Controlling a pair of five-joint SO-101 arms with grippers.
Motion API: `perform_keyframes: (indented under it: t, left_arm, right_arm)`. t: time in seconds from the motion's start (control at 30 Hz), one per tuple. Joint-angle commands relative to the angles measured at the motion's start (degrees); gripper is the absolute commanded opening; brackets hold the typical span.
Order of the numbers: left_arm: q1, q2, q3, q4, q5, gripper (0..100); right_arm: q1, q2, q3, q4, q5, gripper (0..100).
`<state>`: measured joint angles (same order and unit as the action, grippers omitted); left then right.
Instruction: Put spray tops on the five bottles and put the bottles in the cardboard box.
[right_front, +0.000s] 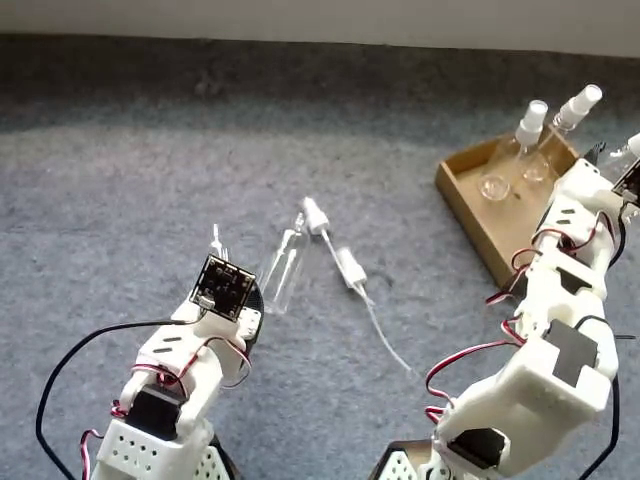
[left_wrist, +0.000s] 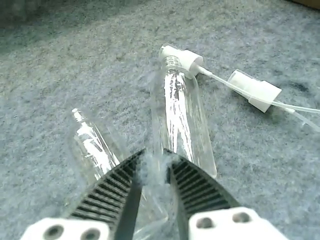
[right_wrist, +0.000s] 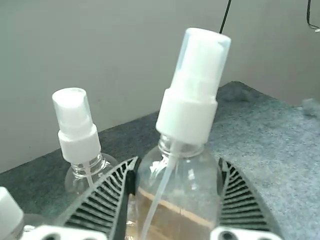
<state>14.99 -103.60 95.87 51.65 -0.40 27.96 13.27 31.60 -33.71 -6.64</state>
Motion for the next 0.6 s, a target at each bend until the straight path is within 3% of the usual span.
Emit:
perform_keyframes:
  t: [0.0, 0.2, 0.4, 0.57]
  left_arm:
    - [-0.75, -0.57, 1.1, -1.05, -0.35, 1]
    - [-0.75, -0.57, 1.1, -0.97, -0.35, 1]
    - [-0.75, -0.57, 1.1, -0.88, -0.35, 1]
    - [-0.75, -0.57, 1.1, -0.79, -0.35, 1]
  right_arm:
    - [-1.54, -1.1, -3.65, -1.63, -0.53, 15.9]
    - [-3.65, -1.01, -3.21, -10.95, -0.53, 15.9]
    - [-3.65, -0.92, -3.21, -11.91, -0.26, 15.9]
    - [-3.91, 0.48, -3.12, -12.35, 7.47, 15.9]
